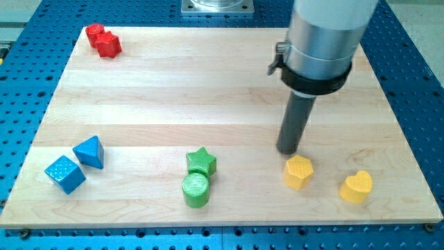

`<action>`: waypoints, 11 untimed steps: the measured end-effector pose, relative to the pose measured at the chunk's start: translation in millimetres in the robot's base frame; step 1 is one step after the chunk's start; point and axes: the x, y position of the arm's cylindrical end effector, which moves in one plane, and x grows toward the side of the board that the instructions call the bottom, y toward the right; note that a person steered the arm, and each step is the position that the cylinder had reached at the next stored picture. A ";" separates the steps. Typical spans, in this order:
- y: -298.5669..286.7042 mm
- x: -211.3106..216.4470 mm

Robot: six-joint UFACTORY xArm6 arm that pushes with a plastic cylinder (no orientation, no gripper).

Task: Push the hexagon into the heart

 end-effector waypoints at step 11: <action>54.4 102.6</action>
